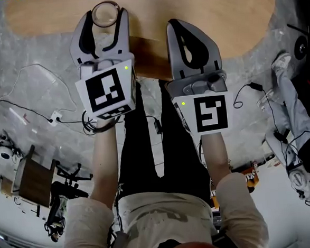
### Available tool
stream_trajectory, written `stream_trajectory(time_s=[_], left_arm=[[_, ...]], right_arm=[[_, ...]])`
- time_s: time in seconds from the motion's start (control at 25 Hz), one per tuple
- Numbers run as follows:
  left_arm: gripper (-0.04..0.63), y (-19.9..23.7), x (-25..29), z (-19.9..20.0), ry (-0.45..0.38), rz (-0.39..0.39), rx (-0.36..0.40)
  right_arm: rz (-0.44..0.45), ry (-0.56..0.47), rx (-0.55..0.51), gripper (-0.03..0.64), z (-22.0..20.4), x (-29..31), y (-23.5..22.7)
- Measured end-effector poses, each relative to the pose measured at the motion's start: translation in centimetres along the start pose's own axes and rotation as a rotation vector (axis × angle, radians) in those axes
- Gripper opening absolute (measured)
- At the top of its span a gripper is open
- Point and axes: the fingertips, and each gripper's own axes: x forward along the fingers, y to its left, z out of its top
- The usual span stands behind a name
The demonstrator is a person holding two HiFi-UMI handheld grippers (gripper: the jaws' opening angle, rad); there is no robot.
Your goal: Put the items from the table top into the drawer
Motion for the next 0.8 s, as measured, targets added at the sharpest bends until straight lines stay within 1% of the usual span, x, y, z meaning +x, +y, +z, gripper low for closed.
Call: stream_trajectory(time_s=[0.12,0.24,0.36,0.6,0.68,0.8], left_arm=[[0.27,-2.4,-4.6,0.1,-0.055,0.008,-0.03],[0.268,-4.4,-7.4,-1.5,-0.031,0.007,0.0],[0.268,-5.6,-8.5,-2.9,0.003,-0.024,0.021],[0.268,-6.4,-8.3,-3.5,0.014,-0.039,0.036],[0.268,-6.7,-7.5,-5.2,0.064,-0.052,0.021],[0.267,-7.1,-5.3,-10.3,0.169,-0.07,-0.017]], right_arm=[[-0.039,0.016,0.036,0.005,-1.0,-1.3,-0.6],[-0.05,0.045,0.101,0.005,-2.4,-2.6,-1.1],[-0.046,0.07,0.128,0.005,-3.5,-3.6,-1.4],[-0.021,0.097,0.09,0.005,-4.7,-4.6,-0.9],[-0.016,0.098,0.085,0.005,-4.9,-4.8,-0.9],[-0.019,0.109,0.09,0.005,-5.3,-5.2,-0.7]])
